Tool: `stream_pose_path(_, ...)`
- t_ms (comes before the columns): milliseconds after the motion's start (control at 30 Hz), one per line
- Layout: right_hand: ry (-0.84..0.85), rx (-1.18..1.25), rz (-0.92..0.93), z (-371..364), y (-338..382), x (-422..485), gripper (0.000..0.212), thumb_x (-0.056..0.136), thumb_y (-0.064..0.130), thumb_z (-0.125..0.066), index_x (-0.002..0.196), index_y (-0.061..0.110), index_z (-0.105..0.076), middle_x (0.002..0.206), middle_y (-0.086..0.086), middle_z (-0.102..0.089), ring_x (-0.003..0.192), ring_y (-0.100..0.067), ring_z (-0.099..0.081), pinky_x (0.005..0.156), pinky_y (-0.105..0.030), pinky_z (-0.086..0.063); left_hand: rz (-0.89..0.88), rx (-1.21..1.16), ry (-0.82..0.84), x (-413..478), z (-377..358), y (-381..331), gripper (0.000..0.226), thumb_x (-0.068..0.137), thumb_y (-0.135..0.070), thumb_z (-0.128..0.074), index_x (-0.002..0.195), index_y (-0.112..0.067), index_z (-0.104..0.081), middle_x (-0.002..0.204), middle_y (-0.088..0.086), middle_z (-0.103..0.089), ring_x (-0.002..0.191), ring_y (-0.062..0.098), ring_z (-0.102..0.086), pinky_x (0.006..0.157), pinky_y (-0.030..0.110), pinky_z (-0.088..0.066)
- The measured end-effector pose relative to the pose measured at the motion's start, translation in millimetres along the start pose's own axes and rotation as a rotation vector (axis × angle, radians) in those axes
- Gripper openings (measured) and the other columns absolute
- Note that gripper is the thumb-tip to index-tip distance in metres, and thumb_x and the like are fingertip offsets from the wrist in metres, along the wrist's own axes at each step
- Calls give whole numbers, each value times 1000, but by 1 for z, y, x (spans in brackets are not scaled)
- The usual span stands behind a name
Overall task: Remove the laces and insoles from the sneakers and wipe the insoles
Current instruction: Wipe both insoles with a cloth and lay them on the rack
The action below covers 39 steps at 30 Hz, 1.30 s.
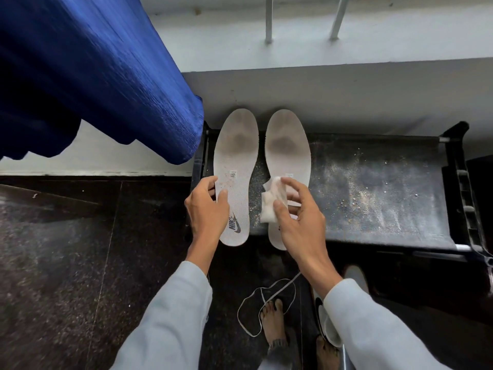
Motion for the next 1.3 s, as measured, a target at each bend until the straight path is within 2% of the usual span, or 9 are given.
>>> stream_pose_path(167, 38, 76, -57, -12, -3, 5, 53, 99, 12, -67, 146, 30, -49, 107, 10, -63, 90, -4, -66, 66, -6, -53, 86, -54, -56, 9, -1, 4, 33, 88, -11, -73, 120, -13, -64, 110, 6, -72, 98, 15, -67, 91, 33, -56)
stream_pose_path(400, 47, 53, -73, -15, -5, 4, 53, 99, 15, -68, 147, 27, -49, 106, 9, -63, 85, -3, -66, 65, -5, -52, 230, -203, -27, 17, 0, 13, 31, 89, -4, -70, 119, -10, -68, 94, -2, -71, 73, -2, -61, 74, 21, -55)
stream_pose_path(467, 38, 40, -76, -13, -6, 3, 51, 98, 15, -69, 145, 25, -51, 104, 12, -63, 82, -1, -64, 65, -4, -50, 284, -307, 21, 18, -3, 18, 27, 88, -3, -71, 114, -7, -71, 87, -4, -71, 74, 1, -64, 71, 19, -55)
stream_pose_path(667, 56, 43, -74, -10, -7, -5, 47, 98, 16, -70, 141, 27, -55, 104, 13, -64, 81, 1, -64, 69, -7, -52, 387, -519, 100, 13, -3, 21, 26, 92, 2, -64, 116, -7, -67, 103, 11, -73, 100, 24, -72, 90, 42, -60)
stream_pose_path(900, 100, 63, 14, 8, 10, -28, 25, 99, 18, -69, 119, 33, -67, 114, 10, -73, 104, -9, -70, 88, -27, -56, 416, -662, 172, -21, 18, 17, 27, 97, -2, -58, 123, -7, -64, 102, 5, -74, 92, 16, -73, 77, 30, -60)
stream_pose_path(967, 96, 27, 111, 20, 24, -43, 21, 98, 17, -70, 113, 32, -71, 111, 10, -73, 103, -8, -70, 86, -27, -57, 426, -728, 204, -38, 23, 17, 28, 98, -5, -57, 125, -7, -64, 108, 7, -75, 97, 18, -73, 82, 32, -61)
stream_pose_path(1100, 189, -266, 595, 36, 67, -95, 15, 95, 17, -71, 107, 19, -79, 105, 5, -70, 95, -4, -67, 83, -13, -51, 407, -812, 259, -78, 22, 7, 20, 99, -8, -56, 115, -14, -66, 114, 10, -74, 99, 20, -73, 85, 33, -61)
stream_pose_path(1233, 452, -649, 997, 37, 69, -150, 22, 100, 5, -56, 110, 11, -74, 107, -7, -67, 89, -23, -61, 74, -29, -53, 401, -826, 346, -123, 9, -10, 17, 99, -12, -57, 112, -18, -66, 98, 10, -79, 86, 21, -77, 67, 33, -63)
stream_pose_path(1300, 492, -768, 1068, 48, 64, -156, 31, 106, 8, -45, 106, 10, -75, 105, -8, -69, 88, -25, -62, 71, -34, -56, 396, -847, 384, -144, 1, -16, 18, 99, -12, -57, 114, -17, -66, 98, 9, -79, 86, 21, -77, 66, 31, -63)
Point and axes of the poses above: each hand's wrist, its own x-axis towards the middle knuckle, its own z-axis out of the back of the hand, y = z × x, the point moved 7 cm from there along x, towards the middle knuckle
